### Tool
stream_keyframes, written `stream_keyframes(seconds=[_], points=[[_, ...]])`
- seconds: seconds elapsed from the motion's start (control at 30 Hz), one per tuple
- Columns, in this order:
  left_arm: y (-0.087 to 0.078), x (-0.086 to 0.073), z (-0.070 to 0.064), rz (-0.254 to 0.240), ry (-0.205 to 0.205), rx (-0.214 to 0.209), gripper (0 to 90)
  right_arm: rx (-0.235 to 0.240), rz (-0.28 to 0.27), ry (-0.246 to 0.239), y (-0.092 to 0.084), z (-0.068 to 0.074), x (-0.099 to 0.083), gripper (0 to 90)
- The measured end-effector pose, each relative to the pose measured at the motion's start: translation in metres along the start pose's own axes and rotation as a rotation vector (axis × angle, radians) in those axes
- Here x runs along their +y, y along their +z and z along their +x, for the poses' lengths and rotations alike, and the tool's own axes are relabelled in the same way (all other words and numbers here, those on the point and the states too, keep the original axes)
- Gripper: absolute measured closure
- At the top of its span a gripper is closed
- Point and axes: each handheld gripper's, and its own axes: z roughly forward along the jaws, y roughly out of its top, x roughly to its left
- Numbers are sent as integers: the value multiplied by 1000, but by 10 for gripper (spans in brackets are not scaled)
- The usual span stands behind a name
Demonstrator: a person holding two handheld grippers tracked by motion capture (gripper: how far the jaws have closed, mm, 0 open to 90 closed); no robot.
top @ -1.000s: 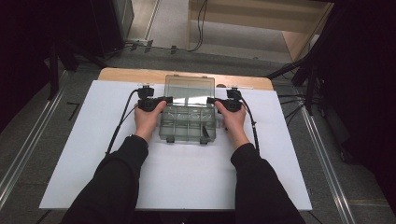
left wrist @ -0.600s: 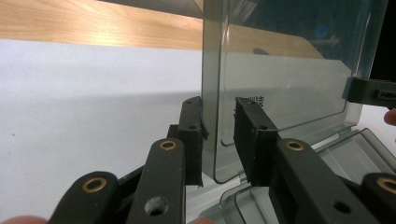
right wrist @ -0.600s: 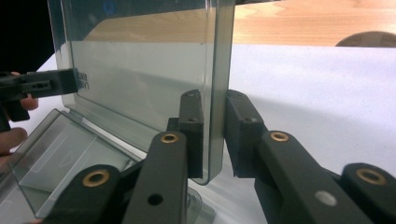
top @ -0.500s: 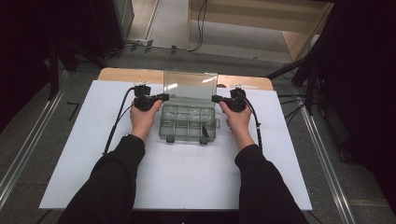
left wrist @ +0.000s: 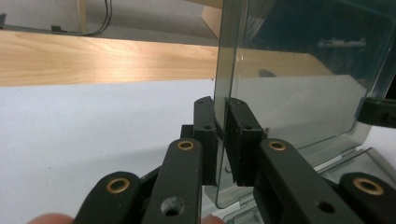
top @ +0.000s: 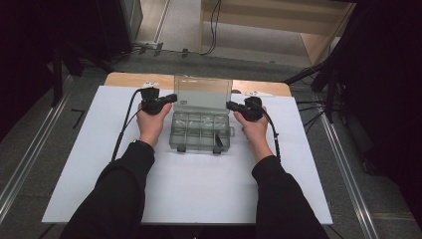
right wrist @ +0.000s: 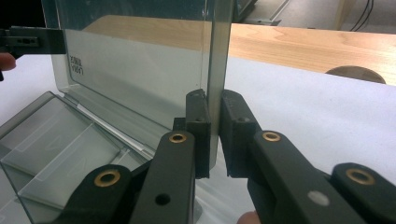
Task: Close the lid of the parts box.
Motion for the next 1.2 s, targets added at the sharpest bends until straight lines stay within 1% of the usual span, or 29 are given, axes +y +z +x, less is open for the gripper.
stream_keyframes(seconds=[0.07,0.1,0.13,0.17,0.2,0.27,0.33,0.43,0.53,0.6,0.7,0.77,0.8,0.83,0.87,0.93,0.97,1.07,1.13,1.17,1.2], points=[[-1,0,-2,-3,38,12,835,-10,7,11,1,1,1,796],[-2,0,-3,-8,51,17,838,-13,9,24,1,1,2,762],[-2,-1,-4,-12,61,20,839,-10,-1,28,1,1,3,702],[-3,-2,-5,-20,67,21,840,-8,-8,42,0,1,5,686],[-3,-3,-5,-27,73,21,841,-10,-12,52,-1,1,8,685],[-3,-4,-4,-36,67,16,841,-19,-24,73,-2,1,15,686],[-4,-5,-4,-38,78,14,842,-25,-35,75,-4,1,24,695],[-4,-5,-4,-40,88,13,842,-51,-43,68,-5,3,36,733],[-4,-5,-4,-42,89,14,842,-58,-32,70,-5,5,42,779],[-4,-6,-3,-44,85,10,842,-71,-30,61,-5,7,43,800],[-4,-6,-2,-46,77,2,840,-62,-47,38,-8,7,40,815],[-5,-5,1,-40,37,-22,825,-59,-57,16,-10,8,39,816],[-6,-4,2,-33,14,-29,796,-59,-59,9,-11,9,38,816],[-7,-4,4,-32,-9,-40,737,-63,-61,4,-12,10,38,816],[-10,-3,6,-33,-24,-71,685,-61,-65,-1,-12,11,37,817],[-16,0,9,-43,-27,-103,680,-67,-78,-10,-14,12,35,817],[-19,2,10,-50,-26,-128,691,-70,-87,-18,-14,12,34,817],[-27,8,12,-68,-12,-154,749,-70,-112,-33,-16,14,30,817],[-30,11,13,-66,-10,-148,792,-75,-126,-47,-18,16,27,817],[-30,13,14,-63,-2,-143,813,-76,-136,-55,-19,17,26,817],[-30,13,14,-67,-5,-138,837,-77,-144,-64,-19,17,24,817]])
